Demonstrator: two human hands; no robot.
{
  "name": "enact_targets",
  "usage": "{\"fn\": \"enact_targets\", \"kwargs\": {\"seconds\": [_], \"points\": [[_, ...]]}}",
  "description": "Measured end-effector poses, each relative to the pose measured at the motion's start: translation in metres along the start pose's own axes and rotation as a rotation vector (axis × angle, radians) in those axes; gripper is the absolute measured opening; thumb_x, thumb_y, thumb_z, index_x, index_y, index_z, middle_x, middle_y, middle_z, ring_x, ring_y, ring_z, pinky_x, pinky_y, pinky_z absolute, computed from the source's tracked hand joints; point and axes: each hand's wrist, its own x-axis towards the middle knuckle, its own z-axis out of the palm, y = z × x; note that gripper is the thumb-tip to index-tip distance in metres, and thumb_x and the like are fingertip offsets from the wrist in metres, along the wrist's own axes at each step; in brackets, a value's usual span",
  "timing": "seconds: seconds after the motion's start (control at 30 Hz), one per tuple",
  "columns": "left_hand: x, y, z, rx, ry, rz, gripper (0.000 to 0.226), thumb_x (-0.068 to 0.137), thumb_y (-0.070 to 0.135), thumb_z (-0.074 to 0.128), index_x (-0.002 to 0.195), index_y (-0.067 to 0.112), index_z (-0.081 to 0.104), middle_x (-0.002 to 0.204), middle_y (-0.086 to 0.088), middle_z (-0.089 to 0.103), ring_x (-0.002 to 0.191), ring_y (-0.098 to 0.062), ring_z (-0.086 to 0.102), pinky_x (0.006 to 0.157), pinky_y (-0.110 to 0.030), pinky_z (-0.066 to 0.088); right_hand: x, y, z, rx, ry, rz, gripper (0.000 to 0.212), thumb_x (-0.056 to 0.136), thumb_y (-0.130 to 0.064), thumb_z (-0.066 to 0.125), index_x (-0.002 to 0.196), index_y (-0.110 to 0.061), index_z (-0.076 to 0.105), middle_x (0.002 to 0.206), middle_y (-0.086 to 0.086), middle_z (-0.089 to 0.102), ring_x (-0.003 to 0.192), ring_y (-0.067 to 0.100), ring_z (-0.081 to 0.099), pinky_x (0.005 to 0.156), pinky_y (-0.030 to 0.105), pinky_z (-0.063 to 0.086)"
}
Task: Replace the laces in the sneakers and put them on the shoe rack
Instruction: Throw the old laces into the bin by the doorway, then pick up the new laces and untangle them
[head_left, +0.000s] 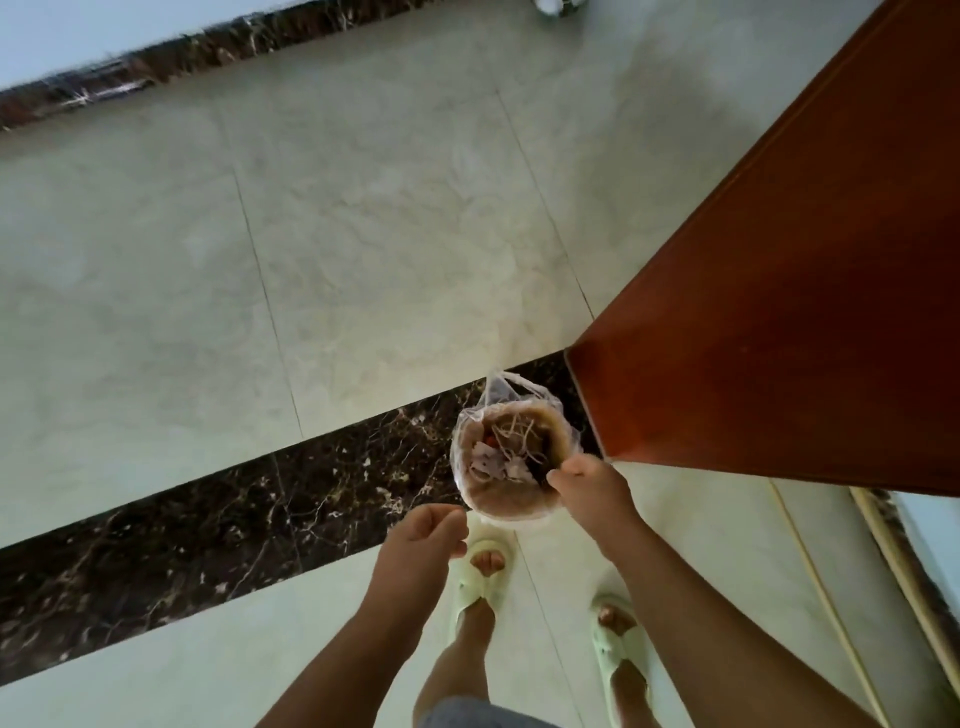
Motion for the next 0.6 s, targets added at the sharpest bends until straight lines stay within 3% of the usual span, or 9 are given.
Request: {"fn": "enact_targets", "kwargs": {"seconds": [0.07,0.27,0.43,0.53,0.6], "points": [[-0.006,0.014,0.001,0.037,-0.036,0.037,0.013,0.094,0.018,0.051,0.092,0.016,0.064,0.091,-0.005,0.067,0.083,-0.017,0.062,0.065,-0.024,0.042,-0.024,-0.007,-0.014,0.066,0.023,-0.036,0.024,0.086,-0.024,0.058,0.105,-0.011,0.061,0.099,0.007,0.064,0.092,0.021,0.058,0.062,0.023,0.039],[-0.033,0.052,0.012,0.239,-0.173,0.196,0.015,0.093,0.019,0.052,0.087,0.013,0.064,0.079,-0.007,0.062,0.067,-0.015,0.054,0.062,-0.025,0.044,-0.119,-0.012,-0.065,0.146,0.171,-0.194,0.013,0.088,-0.026,0.057,0.098,-0.018,0.059,0.088,-0.001,0.064,0.082,0.017,0.062,0.066,0.024,0.045],[-0.069,0.071,0.031,0.576,-0.298,0.394,0.021,0.093,0.021,0.052,0.076,0.012,0.059,0.07,0.0,0.055,0.062,-0.013,0.048,0.06,-0.027,0.041,-0.208,0.016,-0.106,0.172,0.357,-0.189,0.014,0.089,-0.033,0.057,0.101,-0.025,0.058,0.082,-0.004,0.062,0.076,0.011,0.059,0.067,0.024,0.049],[-0.094,0.072,0.048,0.806,-0.399,0.554,0.012,0.095,0.025,0.049,0.092,0.017,0.057,0.087,0.004,0.056,0.08,-0.012,0.053,0.074,-0.027,0.045,-0.258,0.049,-0.121,0.159,0.467,-0.136,0.014,0.091,-0.031,0.055,0.103,-0.024,0.056,0.073,-0.006,0.055,0.067,0.007,0.054,0.054,0.009,0.041],[-0.108,0.068,0.057,1.035,-0.426,0.677,0.018,0.095,0.028,0.047,0.099,0.015,0.06,0.092,0.004,0.057,0.087,-0.013,0.052,0.078,-0.028,0.043,-0.289,0.077,-0.126,0.15,0.525,-0.083,0.015,0.091,-0.029,0.055,0.105,-0.022,0.055,0.071,-0.009,0.053,0.064,0.004,0.051,0.052,0.006,0.038]]}}
